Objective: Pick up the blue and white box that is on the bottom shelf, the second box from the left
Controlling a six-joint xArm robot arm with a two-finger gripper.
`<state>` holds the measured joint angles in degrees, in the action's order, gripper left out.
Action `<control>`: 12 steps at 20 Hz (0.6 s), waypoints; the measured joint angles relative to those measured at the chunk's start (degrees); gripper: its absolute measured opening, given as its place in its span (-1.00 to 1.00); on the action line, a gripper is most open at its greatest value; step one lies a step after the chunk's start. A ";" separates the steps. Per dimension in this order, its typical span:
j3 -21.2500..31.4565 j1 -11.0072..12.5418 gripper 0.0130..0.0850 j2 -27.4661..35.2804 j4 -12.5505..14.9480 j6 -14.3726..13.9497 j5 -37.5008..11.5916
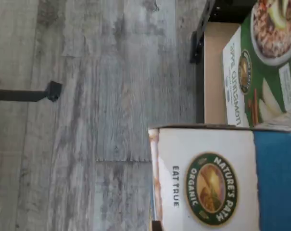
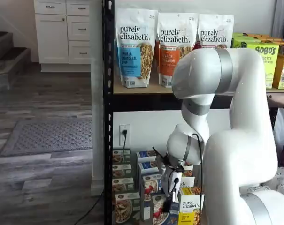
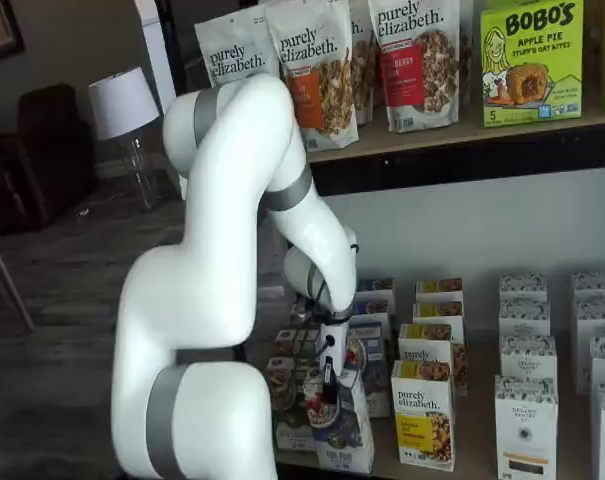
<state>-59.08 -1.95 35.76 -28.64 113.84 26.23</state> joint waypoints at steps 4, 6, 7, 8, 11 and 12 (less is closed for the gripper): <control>2.63 -0.41 -0.11 -2.61 -0.03 -0.38 -0.16; 3.86 -0.64 -0.11 -4.03 0.19 -0.83 0.00; 4.43 -0.73 -0.11 -4.67 0.32 -1.07 0.09; 4.92 -0.80 -0.11 -5.28 0.45 -1.27 0.19; 6.66 -1.00 -0.11 -7.29 1.17 -2.18 0.44; 7.32 -1.08 -0.11 -8.05 1.45 -2.52 0.51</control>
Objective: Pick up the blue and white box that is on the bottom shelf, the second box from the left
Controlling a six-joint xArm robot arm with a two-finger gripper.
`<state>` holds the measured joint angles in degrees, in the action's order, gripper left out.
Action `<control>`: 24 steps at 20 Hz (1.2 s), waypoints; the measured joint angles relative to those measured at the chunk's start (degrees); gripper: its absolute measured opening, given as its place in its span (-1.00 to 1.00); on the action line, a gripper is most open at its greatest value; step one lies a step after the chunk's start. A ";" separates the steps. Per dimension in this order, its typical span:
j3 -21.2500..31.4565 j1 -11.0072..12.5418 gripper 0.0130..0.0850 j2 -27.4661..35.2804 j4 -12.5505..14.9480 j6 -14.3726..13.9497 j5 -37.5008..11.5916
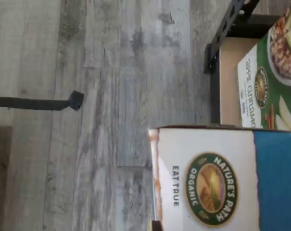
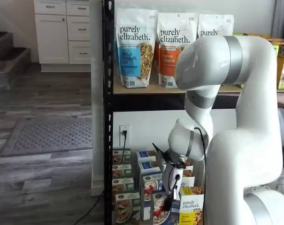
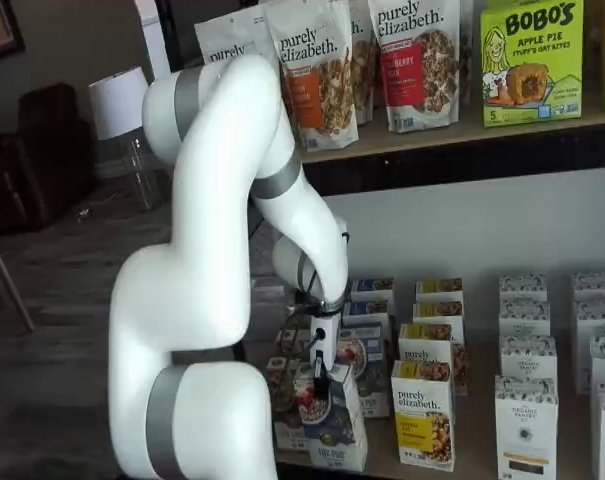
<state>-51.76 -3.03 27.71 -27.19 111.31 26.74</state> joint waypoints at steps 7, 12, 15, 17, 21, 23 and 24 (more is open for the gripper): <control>4.61 -0.57 -0.11 -5.28 2.45 -2.90 0.28; 7.35 -1.22 -0.11 -8.62 2.85 -4.02 0.91; 8.95 -1.50 -0.11 -10.95 3.41 -4.94 1.69; 9.91 -1.49 -0.11 -12.46 4.47 -5.99 2.35; 11.71 -0.89 -0.11 -15.76 6.32 -7.33 4.38; 12.76 -0.36 -0.11 -17.73 6.69 -7.34 5.35; 13.17 -0.12 -0.11 -18.56 6.89 -7.33 5.75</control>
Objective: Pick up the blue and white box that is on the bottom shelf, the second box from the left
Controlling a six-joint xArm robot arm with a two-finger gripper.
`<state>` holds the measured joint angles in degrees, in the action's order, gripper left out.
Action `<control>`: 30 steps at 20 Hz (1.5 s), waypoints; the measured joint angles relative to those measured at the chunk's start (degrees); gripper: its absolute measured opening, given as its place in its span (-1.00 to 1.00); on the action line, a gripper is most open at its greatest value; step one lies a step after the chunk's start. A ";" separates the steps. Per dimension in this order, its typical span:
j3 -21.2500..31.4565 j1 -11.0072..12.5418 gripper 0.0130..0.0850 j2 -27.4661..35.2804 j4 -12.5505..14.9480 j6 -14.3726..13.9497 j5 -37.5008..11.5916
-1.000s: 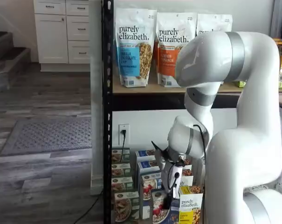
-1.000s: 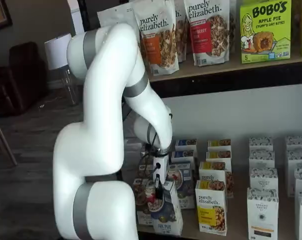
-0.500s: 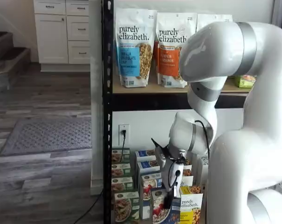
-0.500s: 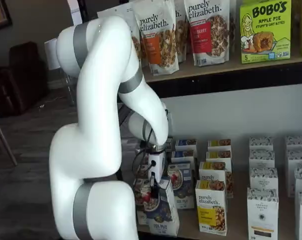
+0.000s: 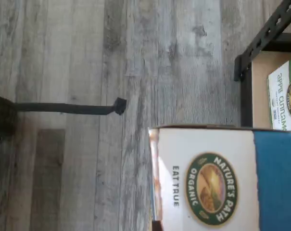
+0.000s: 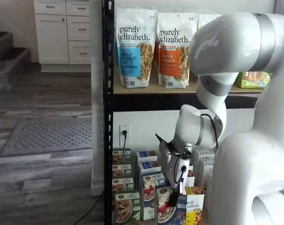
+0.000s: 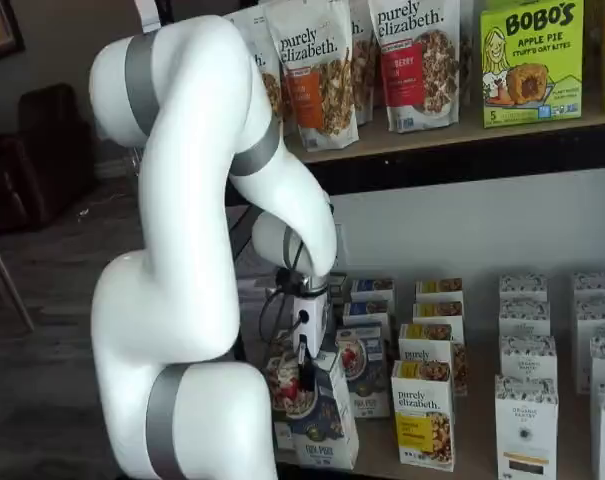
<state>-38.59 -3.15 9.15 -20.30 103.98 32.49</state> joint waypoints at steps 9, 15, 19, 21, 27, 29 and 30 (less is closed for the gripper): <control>1.81 1.37 -0.11 -6.71 3.79 -2.71 4.55; 0.97 1.38 -0.11 -9.82 5.17 -4.49 8.55; 0.15 1.03 -0.11 -11.64 6.33 -6.16 11.39; -0.32 0.85 -0.11 -12.58 6.66 -6.82 12.87; -1.85 0.53 -0.11 -15.44 6.35 -7.72 17.97; -2.20 0.49 -0.11 -16.63 6.46 -8.10 19.69; -2.30 0.51 -0.11 -17.32 6.44 -8.19 20.44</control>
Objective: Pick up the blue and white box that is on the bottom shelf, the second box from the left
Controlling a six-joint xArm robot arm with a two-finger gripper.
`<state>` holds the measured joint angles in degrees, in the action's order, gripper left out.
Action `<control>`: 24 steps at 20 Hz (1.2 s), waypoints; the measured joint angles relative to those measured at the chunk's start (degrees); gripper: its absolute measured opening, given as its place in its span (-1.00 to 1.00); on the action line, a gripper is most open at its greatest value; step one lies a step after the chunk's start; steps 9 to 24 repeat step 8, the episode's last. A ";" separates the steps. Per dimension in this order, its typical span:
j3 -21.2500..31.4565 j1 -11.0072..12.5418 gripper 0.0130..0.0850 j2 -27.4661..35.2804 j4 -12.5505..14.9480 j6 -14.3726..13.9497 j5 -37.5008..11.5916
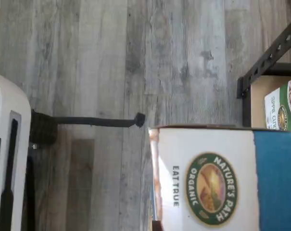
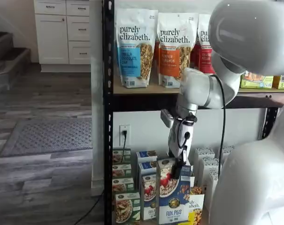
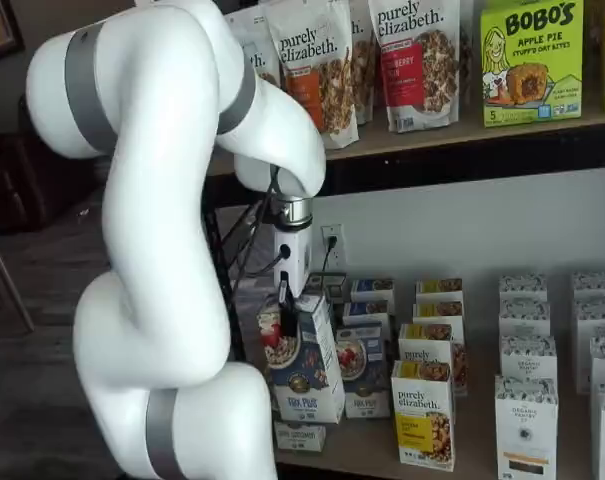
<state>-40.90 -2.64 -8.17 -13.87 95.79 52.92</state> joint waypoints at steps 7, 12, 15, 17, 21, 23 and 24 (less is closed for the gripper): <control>-0.45 0.59 -0.11 -4.49 -0.61 -0.07 4.90; -0.49 0.66 -0.11 -5.02 -0.61 -0.12 5.47; -0.49 0.66 -0.11 -5.02 -0.61 -0.12 5.47; -0.49 0.66 -0.11 -5.02 -0.61 -0.12 5.47; -0.49 0.66 -0.11 -5.02 -0.61 -0.12 5.47; -0.49 0.66 -0.11 -5.02 -0.61 -0.12 5.47; -0.49 0.66 -0.11 -5.02 -0.61 -0.12 5.47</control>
